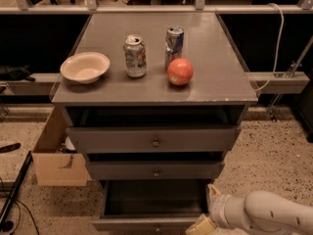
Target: Close bottom drawer
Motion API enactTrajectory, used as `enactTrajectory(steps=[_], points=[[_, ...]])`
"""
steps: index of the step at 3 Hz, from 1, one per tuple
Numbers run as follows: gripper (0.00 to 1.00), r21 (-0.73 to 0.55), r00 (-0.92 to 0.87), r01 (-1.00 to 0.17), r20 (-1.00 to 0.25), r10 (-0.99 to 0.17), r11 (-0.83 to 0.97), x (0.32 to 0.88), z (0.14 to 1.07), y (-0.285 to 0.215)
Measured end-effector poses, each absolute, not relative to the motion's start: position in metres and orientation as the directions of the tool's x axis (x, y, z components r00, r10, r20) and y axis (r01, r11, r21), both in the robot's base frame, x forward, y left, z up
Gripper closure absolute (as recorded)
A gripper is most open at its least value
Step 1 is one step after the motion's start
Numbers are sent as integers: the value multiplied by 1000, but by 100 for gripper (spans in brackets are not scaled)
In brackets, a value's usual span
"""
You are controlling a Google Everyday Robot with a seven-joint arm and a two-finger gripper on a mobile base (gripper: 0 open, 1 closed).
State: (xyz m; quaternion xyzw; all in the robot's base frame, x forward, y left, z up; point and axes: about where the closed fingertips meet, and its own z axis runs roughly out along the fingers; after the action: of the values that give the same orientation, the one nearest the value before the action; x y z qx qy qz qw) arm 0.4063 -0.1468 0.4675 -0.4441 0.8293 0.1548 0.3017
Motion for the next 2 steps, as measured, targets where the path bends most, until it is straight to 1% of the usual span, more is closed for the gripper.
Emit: enactTrajectory(steps=[2], points=[[0, 25, -434, -853, -586, -684, 521, 422, 393, -163]])
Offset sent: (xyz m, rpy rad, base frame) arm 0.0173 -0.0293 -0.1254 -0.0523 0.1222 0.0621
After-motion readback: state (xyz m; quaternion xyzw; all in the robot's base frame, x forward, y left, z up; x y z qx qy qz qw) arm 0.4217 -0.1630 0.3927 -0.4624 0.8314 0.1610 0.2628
